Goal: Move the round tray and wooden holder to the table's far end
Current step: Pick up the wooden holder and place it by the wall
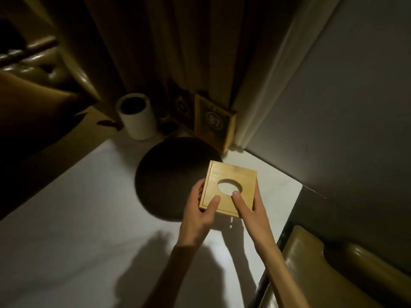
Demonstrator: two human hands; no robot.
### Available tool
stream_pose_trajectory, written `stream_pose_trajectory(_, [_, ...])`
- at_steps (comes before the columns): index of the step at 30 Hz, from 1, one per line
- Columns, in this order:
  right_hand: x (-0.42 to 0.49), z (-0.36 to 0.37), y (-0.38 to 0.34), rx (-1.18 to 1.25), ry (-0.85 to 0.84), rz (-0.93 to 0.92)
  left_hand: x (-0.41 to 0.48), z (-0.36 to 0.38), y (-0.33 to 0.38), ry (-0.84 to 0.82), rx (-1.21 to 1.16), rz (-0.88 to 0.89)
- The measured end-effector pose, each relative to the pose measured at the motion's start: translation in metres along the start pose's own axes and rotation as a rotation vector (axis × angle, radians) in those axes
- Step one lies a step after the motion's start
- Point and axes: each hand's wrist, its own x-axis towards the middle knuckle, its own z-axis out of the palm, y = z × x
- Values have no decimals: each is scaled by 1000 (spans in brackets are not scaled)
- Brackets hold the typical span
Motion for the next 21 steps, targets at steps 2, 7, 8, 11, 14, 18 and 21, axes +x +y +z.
stream_pose_trajectory(2, [20, -21, 10, 6, 34, -26, 22, 24, -11, -52, -5, 43])
stream_pose_trajectory(7, [54, -66, 59, 50, 56, -109, 73, 87, -57, -118, 43, 118])
stream_pose_trajectory(8, [58, -71, 68, 51, 54, -127, 81, 97, -65, -120, 61, 133])
stream_pose_trajectory(11, [71, -86, 90, 83, 2, -149, 106, 120, -87, -121, 101, 182])
stream_pose_trajectory(14, [83, -97, 112, 121, -45, -134, 123, 138, -102, -152, 142, 231])
stream_pose_trajectory(18, [96, -106, 137, 158, 69, -156, 137, 150, -116, -215, 186, 335])
stream_pose_trajectory(21, [103, -111, 156, 97, 106, -91, 145, 155, -129, -232, 188, 350])
